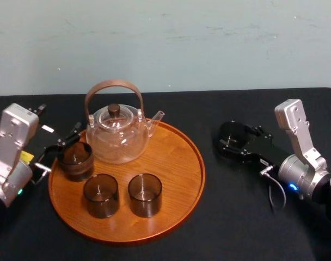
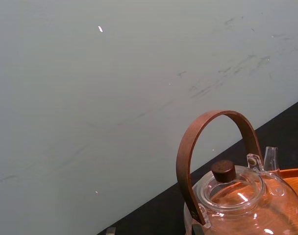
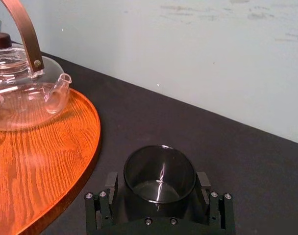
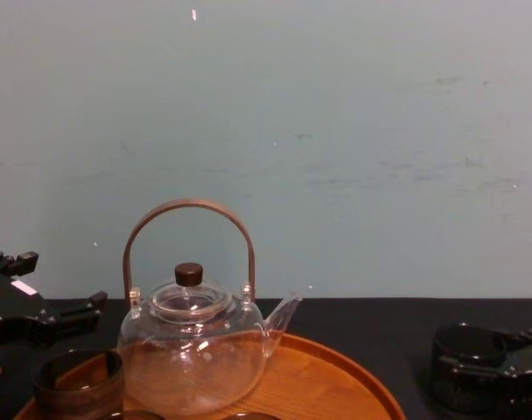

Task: Pick up the glass from the table and place it on the tray.

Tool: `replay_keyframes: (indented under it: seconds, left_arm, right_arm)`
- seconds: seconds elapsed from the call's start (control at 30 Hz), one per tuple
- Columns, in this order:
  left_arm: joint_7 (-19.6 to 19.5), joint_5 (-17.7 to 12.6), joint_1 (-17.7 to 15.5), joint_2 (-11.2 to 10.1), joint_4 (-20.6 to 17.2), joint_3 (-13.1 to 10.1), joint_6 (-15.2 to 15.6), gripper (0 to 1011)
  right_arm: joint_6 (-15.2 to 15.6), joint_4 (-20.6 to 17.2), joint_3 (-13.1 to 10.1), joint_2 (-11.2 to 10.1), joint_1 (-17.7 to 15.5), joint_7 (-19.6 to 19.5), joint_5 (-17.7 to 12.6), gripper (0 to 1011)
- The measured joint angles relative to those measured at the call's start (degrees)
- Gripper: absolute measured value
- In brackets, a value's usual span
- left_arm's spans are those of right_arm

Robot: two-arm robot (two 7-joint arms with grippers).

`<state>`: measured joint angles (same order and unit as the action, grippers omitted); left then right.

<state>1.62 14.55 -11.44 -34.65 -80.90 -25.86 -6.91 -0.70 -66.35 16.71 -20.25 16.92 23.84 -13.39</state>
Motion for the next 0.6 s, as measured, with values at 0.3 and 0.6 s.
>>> replay_keyframes:
  seconds: [0.3, 0.6]
  left_arm:
    - [0.00, 0.00, 0.00, 0.00, 0.00, 0.00, 0.00, 1001]
    - [0.00, 0.00, 0.00, 0.00, 0.00, 0.00, 0.00, 1001]
  right_arm:
    - [0.48, -0.06, 0.10, -0.03, -0.15, -0.18, 0.16, 1002]
    - [0.81, -0.10, 0.04, 0.07, -0.24, -0.56, 0.25, 1002]
